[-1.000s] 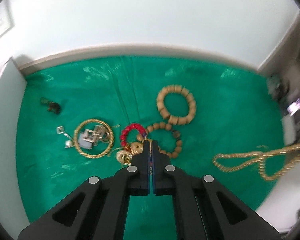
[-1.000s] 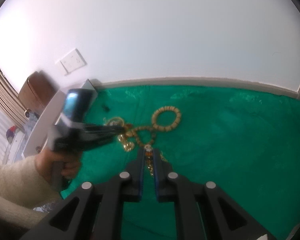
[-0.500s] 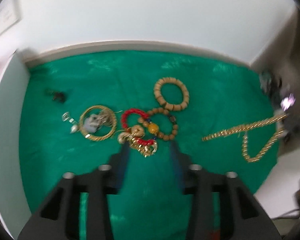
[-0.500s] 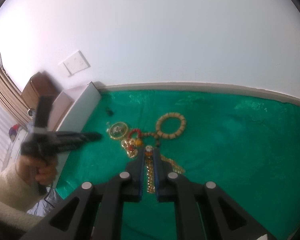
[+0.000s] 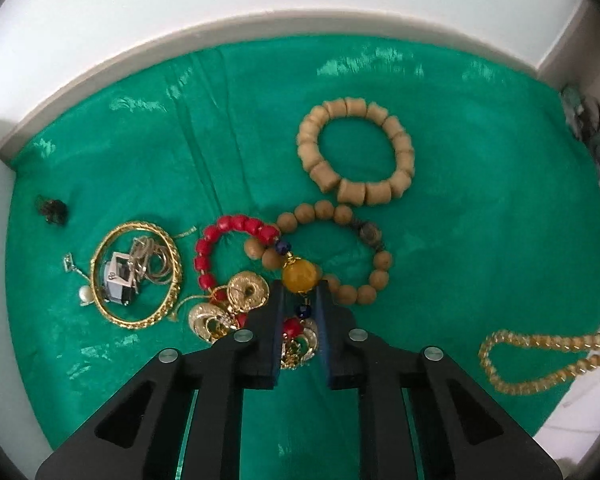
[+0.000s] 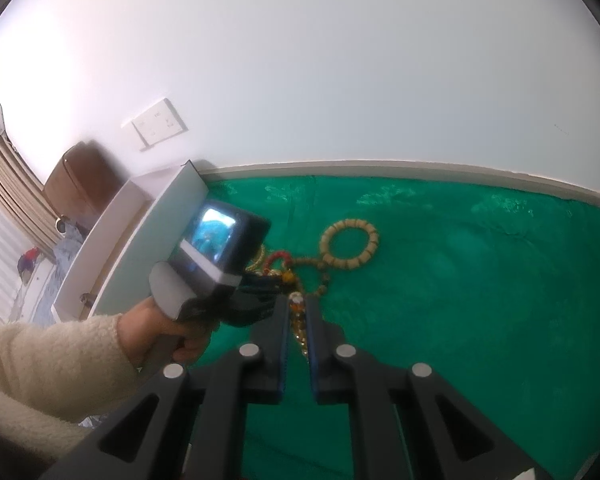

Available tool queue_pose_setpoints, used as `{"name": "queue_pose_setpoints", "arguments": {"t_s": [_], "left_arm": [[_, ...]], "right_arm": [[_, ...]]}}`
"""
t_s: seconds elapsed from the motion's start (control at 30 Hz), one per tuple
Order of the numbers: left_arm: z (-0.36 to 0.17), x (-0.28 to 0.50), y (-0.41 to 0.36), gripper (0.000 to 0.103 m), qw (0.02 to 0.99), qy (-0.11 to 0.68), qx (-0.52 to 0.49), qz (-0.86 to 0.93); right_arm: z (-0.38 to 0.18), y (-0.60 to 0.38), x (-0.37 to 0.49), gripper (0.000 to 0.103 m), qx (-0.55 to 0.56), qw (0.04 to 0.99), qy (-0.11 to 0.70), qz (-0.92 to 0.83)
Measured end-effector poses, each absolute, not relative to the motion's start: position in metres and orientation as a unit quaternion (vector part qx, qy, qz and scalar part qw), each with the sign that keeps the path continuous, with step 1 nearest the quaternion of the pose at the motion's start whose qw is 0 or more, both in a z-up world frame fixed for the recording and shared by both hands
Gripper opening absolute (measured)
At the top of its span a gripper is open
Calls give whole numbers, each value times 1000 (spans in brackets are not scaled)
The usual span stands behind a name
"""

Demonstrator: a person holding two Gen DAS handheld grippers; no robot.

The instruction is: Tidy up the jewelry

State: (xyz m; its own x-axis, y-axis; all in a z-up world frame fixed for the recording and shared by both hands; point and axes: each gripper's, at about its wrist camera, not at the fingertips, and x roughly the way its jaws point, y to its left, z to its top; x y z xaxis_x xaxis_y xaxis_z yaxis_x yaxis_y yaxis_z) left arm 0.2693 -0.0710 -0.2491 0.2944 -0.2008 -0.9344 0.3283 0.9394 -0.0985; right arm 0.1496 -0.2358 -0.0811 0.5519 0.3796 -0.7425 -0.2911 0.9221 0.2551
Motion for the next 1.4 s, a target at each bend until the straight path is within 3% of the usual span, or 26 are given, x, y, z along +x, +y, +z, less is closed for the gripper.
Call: {"name": "queue_pose_setpoints", "arguments": {"t_s": [0.33, 0.5, 1.0, 1.13, 1.23, 1.4], "left_arm": [[-153, 264, 6, 13, 810, 532, -130, -208], [-130, 252, 36, 12, 814, 518, -175, -198], [-115, 221, 104, 12, 839, 493, -183, -140], [-121, 216, 102, 12, 856, 501, -84, -98], [-122, 209, 118, 12, 843, 507, -141, -113], [-116, 201, 130, 9, 848, 496, -153, -108]], "right_arm": [[-62, -240, 152, 8, 57, 888, 410, 199], [-55, -234, 157, 8, 56, 890, 399, 212], [-40, -197, 163, 8, 39, 892, 382, 240], [-43, -189, 165, 8, 39, 889, 385, 244], [-50, -185, 170, 8, 45, 884, 397, 243], [-62, -173, 175, 8, 14, 876, 416, 243]]}}
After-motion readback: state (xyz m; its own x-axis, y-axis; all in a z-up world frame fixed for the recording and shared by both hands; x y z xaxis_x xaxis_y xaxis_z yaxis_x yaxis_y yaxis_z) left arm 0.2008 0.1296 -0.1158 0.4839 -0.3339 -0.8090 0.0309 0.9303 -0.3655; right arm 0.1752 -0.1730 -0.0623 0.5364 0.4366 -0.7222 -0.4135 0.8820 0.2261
